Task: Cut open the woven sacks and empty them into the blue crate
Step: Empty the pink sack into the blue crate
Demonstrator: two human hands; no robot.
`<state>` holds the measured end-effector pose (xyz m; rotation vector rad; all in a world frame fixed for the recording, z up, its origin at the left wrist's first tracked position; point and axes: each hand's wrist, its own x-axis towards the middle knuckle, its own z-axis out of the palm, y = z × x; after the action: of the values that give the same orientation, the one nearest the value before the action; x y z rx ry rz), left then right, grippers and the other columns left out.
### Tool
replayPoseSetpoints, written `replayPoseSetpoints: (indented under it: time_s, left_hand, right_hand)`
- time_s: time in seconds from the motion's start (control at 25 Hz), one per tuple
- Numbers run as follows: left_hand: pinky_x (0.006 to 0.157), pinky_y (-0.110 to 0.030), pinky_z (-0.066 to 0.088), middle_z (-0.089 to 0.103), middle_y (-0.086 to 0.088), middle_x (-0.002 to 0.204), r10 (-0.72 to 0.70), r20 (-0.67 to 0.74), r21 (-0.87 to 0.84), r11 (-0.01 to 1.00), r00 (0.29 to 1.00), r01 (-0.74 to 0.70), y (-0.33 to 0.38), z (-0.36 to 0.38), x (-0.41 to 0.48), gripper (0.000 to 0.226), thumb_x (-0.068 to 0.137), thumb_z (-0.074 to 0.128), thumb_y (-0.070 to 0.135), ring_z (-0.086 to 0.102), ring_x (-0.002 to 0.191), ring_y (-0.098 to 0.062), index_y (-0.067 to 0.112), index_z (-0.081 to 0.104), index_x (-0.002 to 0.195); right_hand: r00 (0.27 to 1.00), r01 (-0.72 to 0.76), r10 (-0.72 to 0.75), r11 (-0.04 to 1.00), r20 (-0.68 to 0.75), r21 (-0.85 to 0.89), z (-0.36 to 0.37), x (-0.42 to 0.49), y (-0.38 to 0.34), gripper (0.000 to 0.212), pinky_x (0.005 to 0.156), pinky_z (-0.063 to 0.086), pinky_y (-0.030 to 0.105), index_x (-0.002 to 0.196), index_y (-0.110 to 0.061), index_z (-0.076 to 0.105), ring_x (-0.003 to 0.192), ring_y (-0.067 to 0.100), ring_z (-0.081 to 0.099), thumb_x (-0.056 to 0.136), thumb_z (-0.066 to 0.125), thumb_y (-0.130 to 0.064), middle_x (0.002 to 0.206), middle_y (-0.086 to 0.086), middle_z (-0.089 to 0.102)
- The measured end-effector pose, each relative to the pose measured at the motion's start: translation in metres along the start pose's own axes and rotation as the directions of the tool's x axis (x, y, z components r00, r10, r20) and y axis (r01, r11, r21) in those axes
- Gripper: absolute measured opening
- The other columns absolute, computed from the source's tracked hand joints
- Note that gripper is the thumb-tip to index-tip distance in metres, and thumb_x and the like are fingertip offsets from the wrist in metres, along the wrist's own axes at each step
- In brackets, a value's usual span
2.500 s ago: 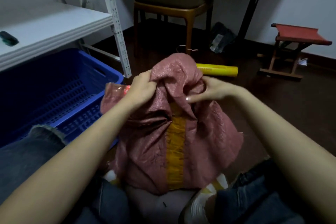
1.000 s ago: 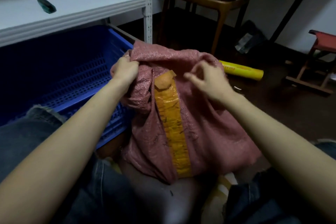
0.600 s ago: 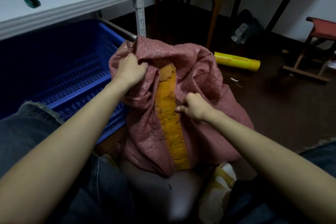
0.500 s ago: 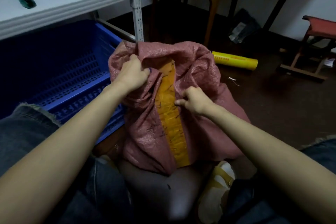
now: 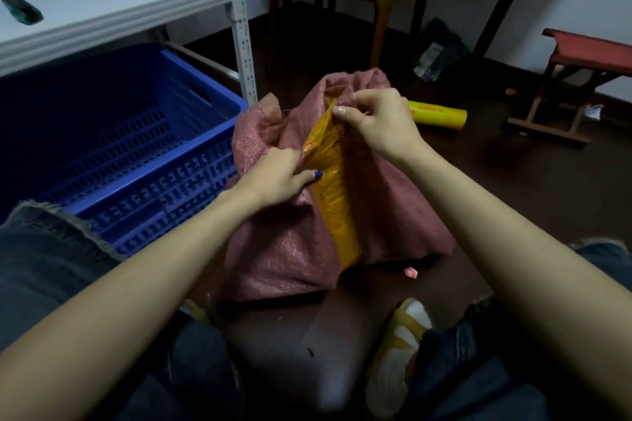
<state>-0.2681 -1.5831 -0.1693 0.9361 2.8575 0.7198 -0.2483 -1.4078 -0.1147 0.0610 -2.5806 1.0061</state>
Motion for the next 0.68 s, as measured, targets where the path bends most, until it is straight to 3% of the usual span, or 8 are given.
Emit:
replayPoseSetpoints:
  time_s: [0.08,0.2,0.28,0.36,0.48,0.6,0.68]
  left_hand:
    - [0.063,-0.027,0.036,0.052,0.002,0.066,-0.082,-0.012,-0.079,0.994,0.997,0.08,0.001,0.0,-0.001,0.022,0.092,0.056,0.028,0.051,0.065,-0.015,0.008,0.056,0.082]
    - [0.063,-0.026,0.033,0.056,0.0,0.07,-0.166,-0.031,-0.128,0.979,0.986,0.161,0.002,-0.002,-0.001,0.019,0.092,0.056,0.024,0.052,0.067,-0.015,0.007,0.059,0.083]
    - [0.064,-0.026,0.034,0.059,-0.006,0.077,-0.205,-0.066,-0.148,0.97,0.977,0.194,0.001,-0.004,0.003,0.02,0.092,0.056,0.022,0.054,0.072,-0.018,0.003,0.061,0.087]
    - [0.066,-0.027,0.036,0.06,-0.01,0.08,-0.245,-0.096,-0.18,0.958,0.965,0.225,0.0,-0.007,0.005,0.021,0.092,0.056,0.021,0.054,0.076,-0.021,0.002,0.061,0.086]
    - [0.069,-0.03,0.037,0.062,-0.012,0.082,-0.266,-0.111,-0.219,0.946,0.958,0.237,-0.001,-0.009,0.01,0.022,0.09,0.057,0.021,0.057,0.082,-0.025,0.0,0.061,0.085]
    - [0.071,-0.033,0.039,0.064,-0.015,0.084,-0.265,-0.113,-0.23,0.945,0.958,0.234,0.0,-0.008,0.013,0.025,0.089,0.058,0.021,0.059,0.085,-0.028,-0.003,0.062,0.086]
    - [0.067,-0.03,0.036,0.061,-0.012,0.081,-0.265,-0.12,-0.239,0.943,0.957,0.231,0.002,-0.01,0.015,0.025,0.089,0.059,0.021,0.057,0.082,-0.025,-0.003,0.062,0.085]
  right_hand:
    - [1.0,0.018,-0.018,1.0,0.001,-0.012,0.002,-0.002,0.007,0.034,0.064,0.043,0.032,0.071,-0.003,0.063,0.067,0.022,0.058,0.086,0.065,-0.034,0.068,0.008,0.064]
    - [0.996,0.048,-0.037,0.99,0.078,-0.134,0.003,-0.005,0.019,0.04,0.073,0.048,0.036,0.082,-0.004,0.061,0.078,0.024,0.062,0.084,0.065,-0.044,0.078,0.009,0.066]
    - [0.981,0.017,0.018,0.984,0.195,-0.175,0.003,-0.011,0.026,0.054,0.082,0.05,0.04,0.101,-0.01,0.06,0.094,0.027,0.063,0.076,0.066,-0.058,0.097,0.01,0.068]
    - [0.924,0.002,0.13,0.939,0.361,-0.343,0.006,-0.019,0.035,0.075,0.092,0.048,0.044,0.119,-0.011,0.051,0.112,0.033,0.056,0.069,0.067,-0.064,0.118,0.015,0.061]
    - [0.86,0.035,0.254,0.835,0.442,-0.549,0.013,-0.032,0.05,0.069,0.092,0.047,0.041,0.126,-0.01,0.047,0.118,0.036,0.052,0.074,0.074,-0.046,0.128,0.017,0.054]
    - [0.865,-0.049,0.293,0.857,0.407,-0.513,0.018,-0.036,0.054,0.066,0.094,0.047,0.043,0.125,-0.013,0.05,0.117,0.036,0.052,0.072,0.077,-0.042,0.128,0.017,0.053]
    - [0.815,-0.067,0.363,0.833,0.452,-0.549,0.025,-0.04,0.057,0.073,0.095,0.046,0.043,0.124,-0.012,0.048,0.119,0.035,0.051,0.067,0.08,-0.045,0.128,0.015,0.053]
